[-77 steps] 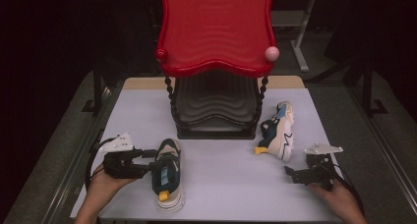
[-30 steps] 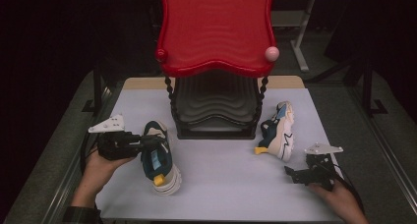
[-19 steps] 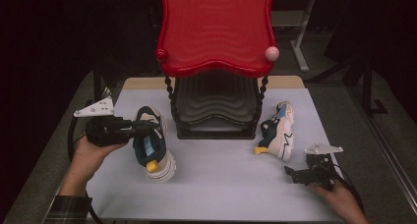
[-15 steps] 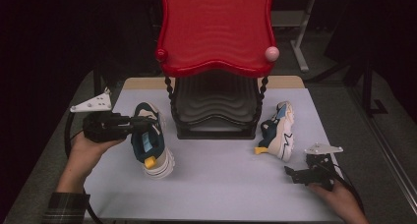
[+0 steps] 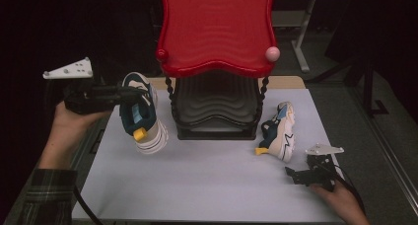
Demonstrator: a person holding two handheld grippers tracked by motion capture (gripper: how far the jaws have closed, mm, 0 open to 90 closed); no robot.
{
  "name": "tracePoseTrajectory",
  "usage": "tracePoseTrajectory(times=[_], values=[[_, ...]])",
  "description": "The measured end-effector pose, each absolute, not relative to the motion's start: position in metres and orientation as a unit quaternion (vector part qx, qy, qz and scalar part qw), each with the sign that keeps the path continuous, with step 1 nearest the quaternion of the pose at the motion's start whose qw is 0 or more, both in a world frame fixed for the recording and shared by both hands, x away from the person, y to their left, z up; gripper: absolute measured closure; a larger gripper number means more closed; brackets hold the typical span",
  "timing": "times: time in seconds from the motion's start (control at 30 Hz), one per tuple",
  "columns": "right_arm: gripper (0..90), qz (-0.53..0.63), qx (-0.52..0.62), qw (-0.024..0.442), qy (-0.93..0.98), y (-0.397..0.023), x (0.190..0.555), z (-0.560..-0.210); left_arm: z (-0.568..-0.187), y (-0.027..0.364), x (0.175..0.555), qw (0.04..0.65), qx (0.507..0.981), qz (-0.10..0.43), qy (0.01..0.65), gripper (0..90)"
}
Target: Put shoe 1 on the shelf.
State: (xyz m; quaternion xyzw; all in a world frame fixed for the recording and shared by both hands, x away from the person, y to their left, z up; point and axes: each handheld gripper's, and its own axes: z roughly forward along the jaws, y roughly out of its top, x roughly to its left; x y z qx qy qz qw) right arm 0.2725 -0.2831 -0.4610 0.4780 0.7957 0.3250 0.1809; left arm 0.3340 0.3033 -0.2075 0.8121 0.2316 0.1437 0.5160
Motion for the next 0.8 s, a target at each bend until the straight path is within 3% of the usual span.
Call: tracePoseTrajectory(times=[0.8], values=[[1.1,0.324,0.479,0.181,0.796,-0.283,0.273,-0.461,-0.09,0.308,0.365,0.531,0.796,0.219,0.188,74.2]])
